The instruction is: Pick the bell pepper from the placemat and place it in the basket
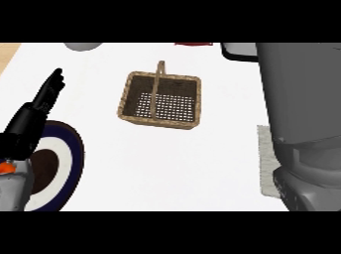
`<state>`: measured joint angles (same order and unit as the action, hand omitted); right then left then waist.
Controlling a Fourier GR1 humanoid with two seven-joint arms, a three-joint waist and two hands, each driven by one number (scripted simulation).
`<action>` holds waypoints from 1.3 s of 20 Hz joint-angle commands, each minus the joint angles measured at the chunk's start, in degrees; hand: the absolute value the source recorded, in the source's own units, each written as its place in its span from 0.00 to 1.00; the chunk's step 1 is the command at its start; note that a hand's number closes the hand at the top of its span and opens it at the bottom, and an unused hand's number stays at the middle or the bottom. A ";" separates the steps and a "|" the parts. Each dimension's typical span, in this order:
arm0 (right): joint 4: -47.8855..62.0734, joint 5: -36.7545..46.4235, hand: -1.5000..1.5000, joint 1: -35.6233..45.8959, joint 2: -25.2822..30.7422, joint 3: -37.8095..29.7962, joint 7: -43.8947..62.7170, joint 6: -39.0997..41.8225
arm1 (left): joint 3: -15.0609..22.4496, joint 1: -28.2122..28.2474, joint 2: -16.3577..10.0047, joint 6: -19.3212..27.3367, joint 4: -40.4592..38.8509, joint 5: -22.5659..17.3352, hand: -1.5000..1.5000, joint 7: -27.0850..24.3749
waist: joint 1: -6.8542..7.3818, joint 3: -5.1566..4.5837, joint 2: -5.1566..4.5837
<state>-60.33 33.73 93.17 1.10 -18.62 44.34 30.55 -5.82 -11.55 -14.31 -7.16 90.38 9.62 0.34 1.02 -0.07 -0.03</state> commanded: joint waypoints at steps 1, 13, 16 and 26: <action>6.25 0.28 1.00 0.08 -1.05 2.71 1.77 -2.06 | 1.10 -0.18 1.60 1.13 2.01 0.63 0.50 1.85 | 0.13 0.01 -0.05; 11.33 5.17 1.00 3.49 4.08 12.06 -1.15 11.03 | -0.81 -1.61 -0.44 -0.85 -1.24 -0.19 0.50 0.16 | -0.14 0.00 -0.09; 9.41 2.02 0.00 0.36 2.82 9.87 -0.35 11.59 | -1.66 -4.34 -0.26 -0.21 -4.69 -0.10 0.50 -0.63 | -0.93 0.03 0.01; 5.38 -2.56 0.00 -1.15 0.51 1.26 -0.24 -3.27 | -1.92 -0.16 -0.25 -1.50 -1.36 -1.26 0.50 -0.89 | -0.21 0.06 0.06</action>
<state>-53.38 32.44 92.22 3.00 -13.39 43.40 35.46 -7.51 -12.00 -14.75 -8.13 88.61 9.23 -0.98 0.51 -0.02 0.04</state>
